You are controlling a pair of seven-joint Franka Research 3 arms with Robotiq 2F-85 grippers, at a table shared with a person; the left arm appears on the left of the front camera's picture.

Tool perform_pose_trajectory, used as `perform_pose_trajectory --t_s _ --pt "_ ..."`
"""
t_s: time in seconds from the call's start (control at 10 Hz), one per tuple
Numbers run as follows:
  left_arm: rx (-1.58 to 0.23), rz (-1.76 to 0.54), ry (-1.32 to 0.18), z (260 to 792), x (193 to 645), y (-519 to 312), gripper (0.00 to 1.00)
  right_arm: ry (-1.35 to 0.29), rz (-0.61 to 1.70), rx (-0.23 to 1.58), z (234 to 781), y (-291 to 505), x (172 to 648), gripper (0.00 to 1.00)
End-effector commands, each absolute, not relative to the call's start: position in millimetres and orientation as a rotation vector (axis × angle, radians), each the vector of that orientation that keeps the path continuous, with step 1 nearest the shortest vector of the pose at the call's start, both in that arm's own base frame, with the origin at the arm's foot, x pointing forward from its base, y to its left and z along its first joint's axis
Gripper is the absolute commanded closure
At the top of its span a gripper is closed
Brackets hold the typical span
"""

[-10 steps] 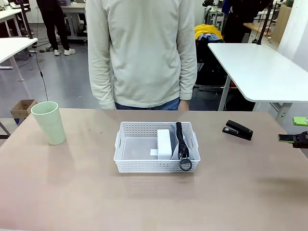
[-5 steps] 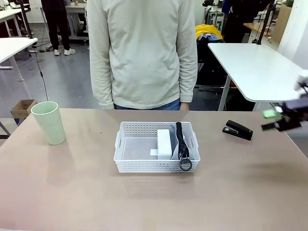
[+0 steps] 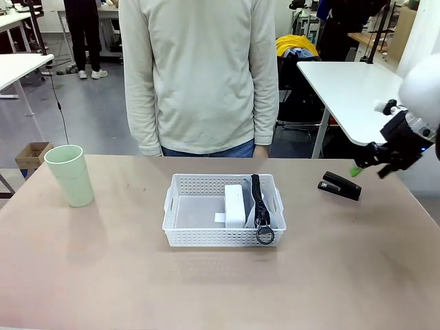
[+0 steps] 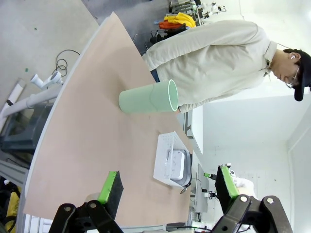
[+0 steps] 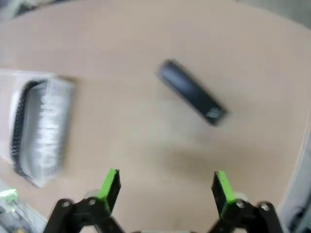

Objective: Efficiently arrange items inside the basket to fit them all.
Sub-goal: Pick up the Stapler and place it inside the Organizing basket.

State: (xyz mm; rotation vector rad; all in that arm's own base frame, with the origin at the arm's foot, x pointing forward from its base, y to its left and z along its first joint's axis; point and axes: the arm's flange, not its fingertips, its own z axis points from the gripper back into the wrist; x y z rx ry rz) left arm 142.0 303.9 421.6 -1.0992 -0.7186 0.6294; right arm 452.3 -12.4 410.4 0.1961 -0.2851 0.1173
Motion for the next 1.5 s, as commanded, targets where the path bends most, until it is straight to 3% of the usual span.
perform_pose_trajectory --t_s 0.0,0.1,0.2,0.4,1.1,1.4 --pt "-1.110 0.612 -0.752 422.4 140.7 302.2 0.00 -0.180 0.022 -0.014 430.7 -27.8 436.4 0.00" --pt "-1.110 0.612 -0.752 422.4 140.7 302.2 0.00 -0.285 0.117 0.196 410.4 -12.4 452.3 0.00" --pt "-1.110 0.612 -0.752 422.4 140.7 302.2 0.00 -0.285 0.117 0.196 410.4 -12.4 452.3 0.00" --pt "-1.110 0.612 -0.752 422.4 140.7 302.2 0.00 -0.241 -0.005 -0.016 413.5 -19.5 457.0 0.00" --pt "-1.110 0.612 -0.752 422.4 140.7 302.2 0.00 -0.119 0.036 0.121 383.4 -12.8 542.6 0.00" --pt "-1.110 0.612 -0.752 422.4 140.7 302.2 0.00 -0.093 0.059 0.172 375.4 -15.2 557.1 0.00"
